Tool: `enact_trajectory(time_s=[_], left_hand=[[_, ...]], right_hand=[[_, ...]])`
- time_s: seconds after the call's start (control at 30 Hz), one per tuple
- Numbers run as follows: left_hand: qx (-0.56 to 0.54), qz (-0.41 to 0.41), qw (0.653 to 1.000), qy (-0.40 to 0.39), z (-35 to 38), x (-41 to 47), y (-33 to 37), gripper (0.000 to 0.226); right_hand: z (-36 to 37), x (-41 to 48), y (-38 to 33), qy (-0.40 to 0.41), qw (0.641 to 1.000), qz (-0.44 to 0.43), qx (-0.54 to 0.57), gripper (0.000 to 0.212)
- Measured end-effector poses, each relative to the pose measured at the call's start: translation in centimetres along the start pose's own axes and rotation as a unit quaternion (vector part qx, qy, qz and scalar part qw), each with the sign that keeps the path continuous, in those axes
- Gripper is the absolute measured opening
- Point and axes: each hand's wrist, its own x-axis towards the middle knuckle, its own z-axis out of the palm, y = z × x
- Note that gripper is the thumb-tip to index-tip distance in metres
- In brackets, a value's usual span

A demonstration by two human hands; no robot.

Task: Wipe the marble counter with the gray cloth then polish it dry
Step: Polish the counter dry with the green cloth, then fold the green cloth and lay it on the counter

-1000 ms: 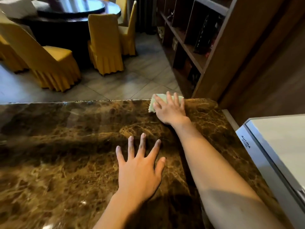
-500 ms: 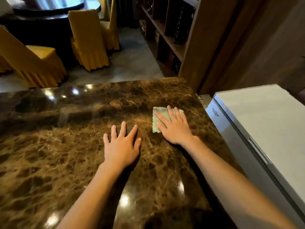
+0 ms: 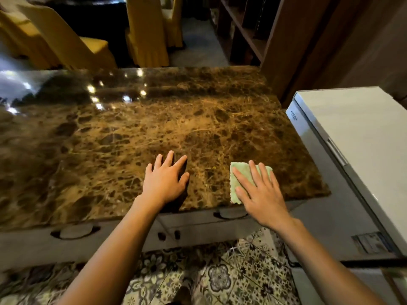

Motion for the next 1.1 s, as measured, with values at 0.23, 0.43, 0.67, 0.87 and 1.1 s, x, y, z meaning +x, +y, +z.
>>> enact_trajectory(time_s=[0.23, 0.43, 0.67, 0.87, 1.1], left_hand=[[-0.024, 0.007, 1.000, 0.017, 0.8, -6.1, -2.8, 0.058], [-0.145, 0.021, 0.987, 0.062, 0.4, -9.2, -4.3, 0.045], [-0.381, -0.053, 0.916, 0.110, -1.1, -12.7, -7.6, 0.044], [-0.598, -0.076, 0.791, 0.100, -4.0, -15.8, -13.3, 0.020], [-0.596, 0.007, 0.793, 0.124, -8.7, -21.4, -20.5, 0.016]], right_hand=[[3.7, -2.2, -7.4, 0.060, 0.996, -0.058, 0.001, 0.056], [4.8, -0.7, -15.0, 0.089, 0.987, -0.128, 0.035, 0.052], [4.2, -1.1, -22.5, 0.051, 0.949, -0.132, 0.282, 0.056], [4.1, -2.2, -29.7, 0.064, 0.921, -0.161, 0.350, 0.057], [0.9, -4.1, -37.6, -0.027, 0.854, -0.184, 0.485, 0.100]])
